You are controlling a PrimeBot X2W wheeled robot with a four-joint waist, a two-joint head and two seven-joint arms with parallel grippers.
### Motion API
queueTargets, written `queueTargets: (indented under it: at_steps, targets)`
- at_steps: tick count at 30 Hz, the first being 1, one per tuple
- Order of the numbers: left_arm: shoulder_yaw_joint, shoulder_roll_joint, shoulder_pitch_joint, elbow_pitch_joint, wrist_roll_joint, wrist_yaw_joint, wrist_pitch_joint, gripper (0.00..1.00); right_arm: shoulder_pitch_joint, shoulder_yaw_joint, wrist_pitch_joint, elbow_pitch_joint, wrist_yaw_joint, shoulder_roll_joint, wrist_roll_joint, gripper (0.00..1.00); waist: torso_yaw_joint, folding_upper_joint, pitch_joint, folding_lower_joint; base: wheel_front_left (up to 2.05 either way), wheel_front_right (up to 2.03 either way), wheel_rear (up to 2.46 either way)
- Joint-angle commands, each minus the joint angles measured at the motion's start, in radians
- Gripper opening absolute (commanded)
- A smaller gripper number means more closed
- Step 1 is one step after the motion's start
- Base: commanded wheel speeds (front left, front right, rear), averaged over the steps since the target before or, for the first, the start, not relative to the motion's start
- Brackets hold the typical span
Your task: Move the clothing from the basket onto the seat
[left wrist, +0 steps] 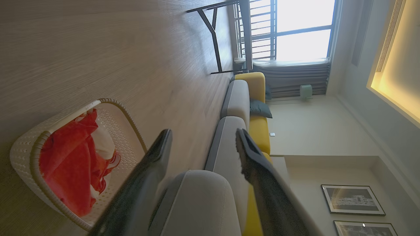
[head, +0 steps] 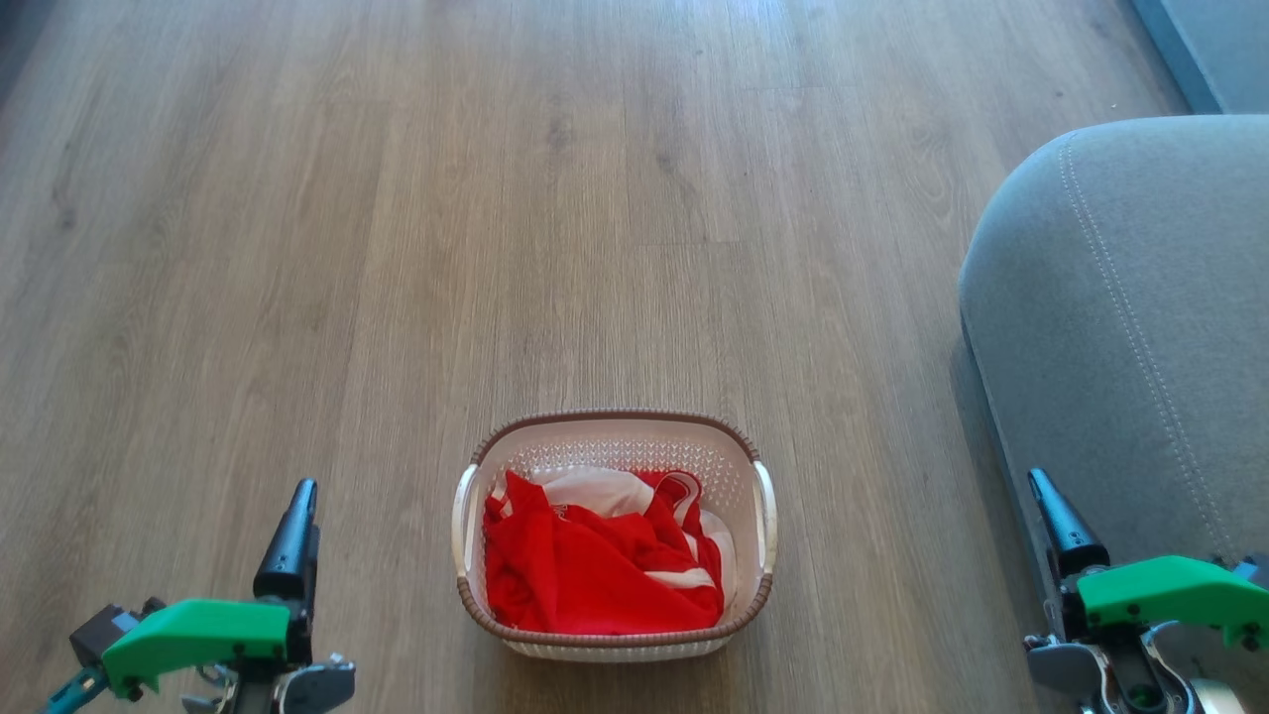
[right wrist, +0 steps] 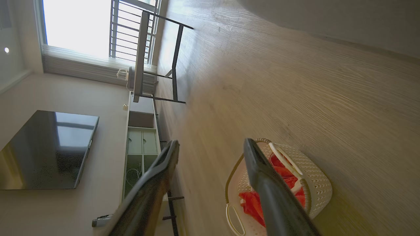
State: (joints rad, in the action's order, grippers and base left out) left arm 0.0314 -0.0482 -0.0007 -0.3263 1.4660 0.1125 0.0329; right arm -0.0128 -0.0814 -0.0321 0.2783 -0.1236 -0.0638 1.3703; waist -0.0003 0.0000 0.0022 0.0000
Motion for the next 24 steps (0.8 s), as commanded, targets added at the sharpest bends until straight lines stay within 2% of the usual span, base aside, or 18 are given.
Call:
queueTargets:
  at_steps: [1,24]
  targets:
    - [0.003,-0.020,-0.052,0.034,-0.033,-0.007,-0.012,1.00,-0.022,0.010,0.012,-0.043,-0.002,-0.024,-0.039,1.00,0.000,0.0000,0.000,0.0000,0.00,0.00,0.00]
    - [0.029,-0.011,-0.046,0.056,-0.390,0.002,-0.083,1.00,-0.027,0.102,0.083,-0.088,-0.003,-0.103,-0.415,1.00,-0.002,0.0000,-0.003,0.0000,0.00,0.00,0.00]
